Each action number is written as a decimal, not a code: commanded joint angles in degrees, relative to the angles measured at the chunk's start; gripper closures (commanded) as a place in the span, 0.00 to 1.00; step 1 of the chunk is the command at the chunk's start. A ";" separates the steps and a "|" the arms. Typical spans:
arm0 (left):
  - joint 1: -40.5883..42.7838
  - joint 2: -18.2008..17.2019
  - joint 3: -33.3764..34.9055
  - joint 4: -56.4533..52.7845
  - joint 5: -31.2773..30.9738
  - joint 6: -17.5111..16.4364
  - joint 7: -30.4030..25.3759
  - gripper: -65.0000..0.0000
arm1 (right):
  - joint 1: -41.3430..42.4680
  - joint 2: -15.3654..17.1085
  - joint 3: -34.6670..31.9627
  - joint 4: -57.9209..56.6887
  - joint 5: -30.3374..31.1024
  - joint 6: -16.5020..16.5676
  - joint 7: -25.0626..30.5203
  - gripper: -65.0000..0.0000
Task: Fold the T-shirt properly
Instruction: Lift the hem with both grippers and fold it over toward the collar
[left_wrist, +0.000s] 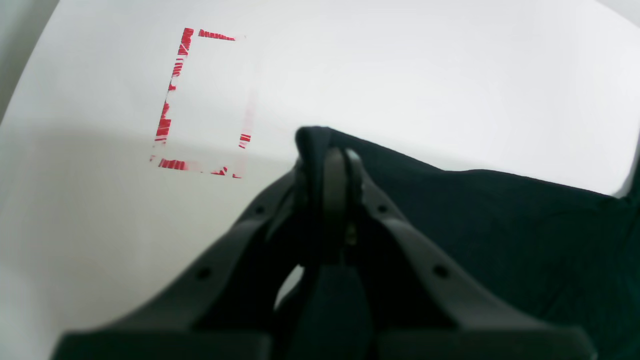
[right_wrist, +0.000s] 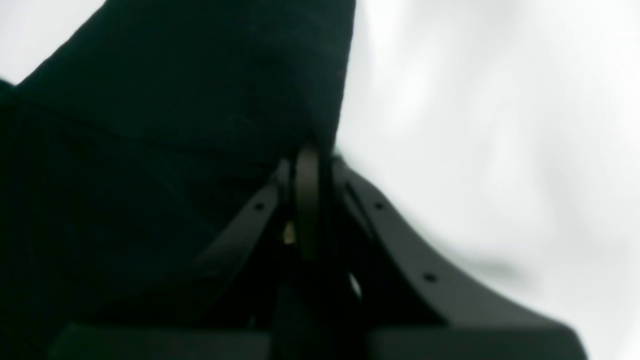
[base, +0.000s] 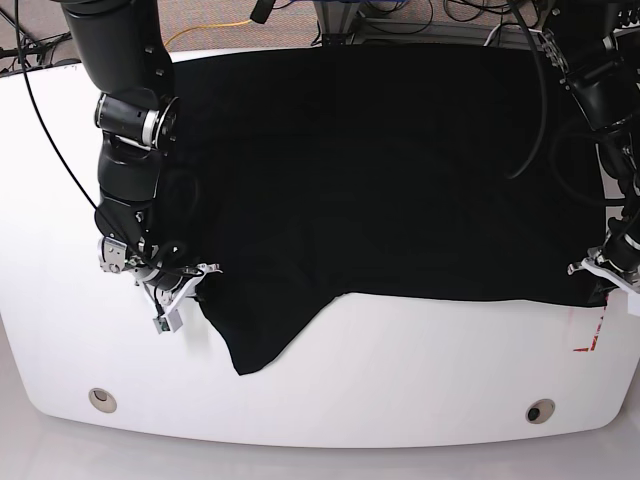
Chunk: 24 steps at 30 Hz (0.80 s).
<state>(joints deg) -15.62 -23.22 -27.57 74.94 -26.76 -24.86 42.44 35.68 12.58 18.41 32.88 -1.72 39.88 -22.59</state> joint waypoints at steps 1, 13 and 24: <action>-1.66 -1.70 -0.08 0.98 -0.71 -0.06 -1.51 0.99 | 2.16 0.92 0.09 3.47 0.97 0.12 -0.66 1.00; -3.77 -2.49 -0.08 -0.26 -0.97 -0.06 -1.51 0.99 | 0.49 0.56 0.09 27.20 1.06 0.12 -17.28 1.00; -2.71 -2.23 -0.08 5.02 -0.97 -0.68 -0.19 0.99 | -5.75 0.39 0.00 46.98 1.23 0.12 -30.20 1.00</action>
<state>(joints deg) -17.56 -24.32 -27.31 77.65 -26.96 -25.06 42.78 29.43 12.19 18.26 75.70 -0.73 40.14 -51.99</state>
